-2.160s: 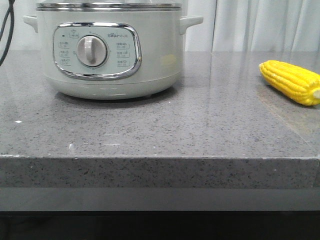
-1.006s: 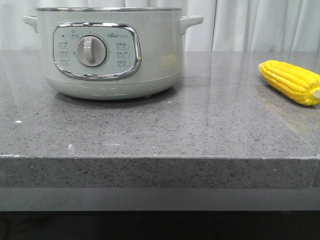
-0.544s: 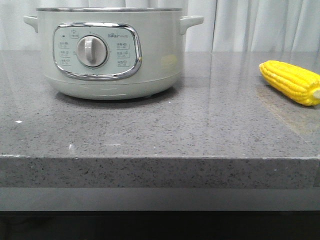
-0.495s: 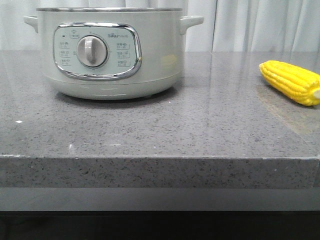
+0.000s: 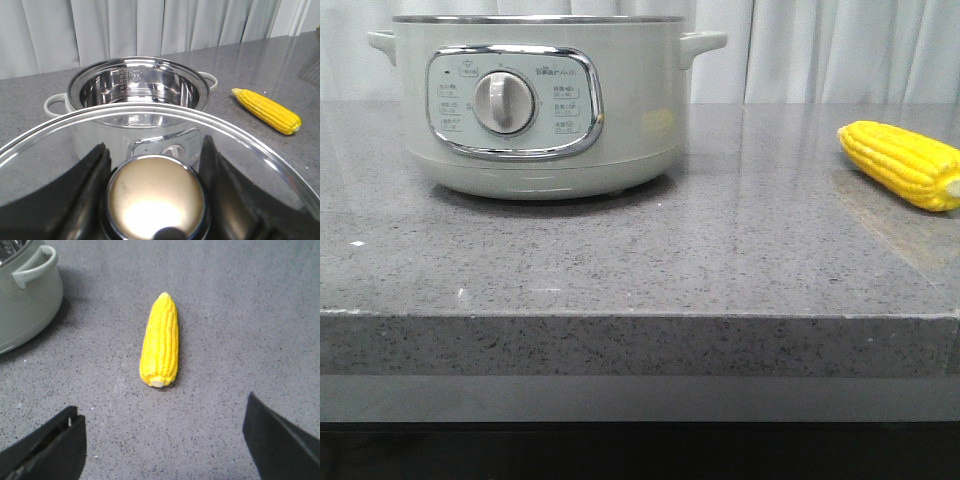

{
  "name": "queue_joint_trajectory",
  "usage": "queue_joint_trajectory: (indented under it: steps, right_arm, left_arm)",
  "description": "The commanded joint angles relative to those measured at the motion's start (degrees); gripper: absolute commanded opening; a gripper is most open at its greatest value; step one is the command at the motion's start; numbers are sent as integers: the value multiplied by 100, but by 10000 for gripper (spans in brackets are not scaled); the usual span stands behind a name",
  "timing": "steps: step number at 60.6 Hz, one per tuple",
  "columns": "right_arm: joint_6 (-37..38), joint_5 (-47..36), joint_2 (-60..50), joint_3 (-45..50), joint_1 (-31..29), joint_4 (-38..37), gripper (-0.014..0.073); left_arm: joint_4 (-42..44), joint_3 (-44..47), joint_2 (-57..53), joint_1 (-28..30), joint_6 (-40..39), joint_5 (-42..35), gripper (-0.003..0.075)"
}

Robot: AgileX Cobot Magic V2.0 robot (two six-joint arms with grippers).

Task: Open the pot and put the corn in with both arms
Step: 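Lift the glass lid off the pot with the left gripper, then lower the right gripper onto the yellow corn cob and grasp it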

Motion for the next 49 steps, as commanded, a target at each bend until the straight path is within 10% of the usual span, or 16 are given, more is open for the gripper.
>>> queue_joint_trajectory:
  steps: [1,49]
  right_arm:
    - [-63,20,551,-650,16,-24,647]
    - [-394,597,5098,-3447,135,91,647]
  left_arm:
    - [-91,-205,-13,3,-18,-843,209]
    - [-91,-205,-13,3,-18,-843,209]
